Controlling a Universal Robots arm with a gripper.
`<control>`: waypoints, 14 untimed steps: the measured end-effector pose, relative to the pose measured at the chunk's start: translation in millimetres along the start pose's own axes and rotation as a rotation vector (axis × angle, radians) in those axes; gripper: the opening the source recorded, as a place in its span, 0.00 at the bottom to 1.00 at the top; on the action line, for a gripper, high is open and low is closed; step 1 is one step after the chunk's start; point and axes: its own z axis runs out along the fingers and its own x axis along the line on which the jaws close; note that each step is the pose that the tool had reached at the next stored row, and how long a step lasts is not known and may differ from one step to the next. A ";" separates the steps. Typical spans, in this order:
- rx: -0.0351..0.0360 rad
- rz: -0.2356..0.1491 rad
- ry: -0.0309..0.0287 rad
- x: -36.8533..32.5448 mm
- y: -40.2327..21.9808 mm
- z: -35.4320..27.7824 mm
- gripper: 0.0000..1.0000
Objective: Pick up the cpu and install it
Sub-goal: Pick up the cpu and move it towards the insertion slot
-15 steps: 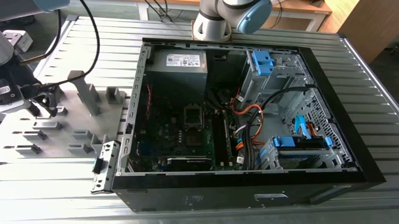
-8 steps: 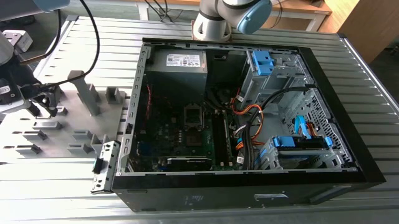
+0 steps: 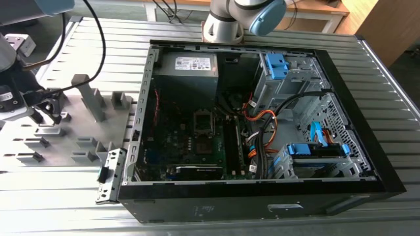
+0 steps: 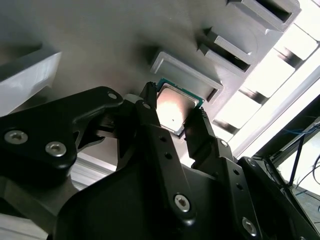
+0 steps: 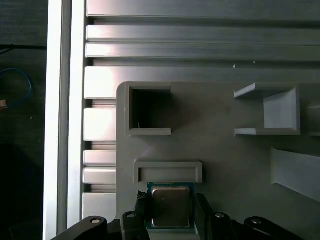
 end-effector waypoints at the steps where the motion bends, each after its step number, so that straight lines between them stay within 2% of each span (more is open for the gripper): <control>1: 0.0000 0.000 0.0001 0.0 0.0 1.0 0.47; 8: 0.0000 0.000 0.0026 0.1 -0.2 7.8 0.47; 14: 0.0000 0.000 0.0029 0.0 -0.3 8.4 0.47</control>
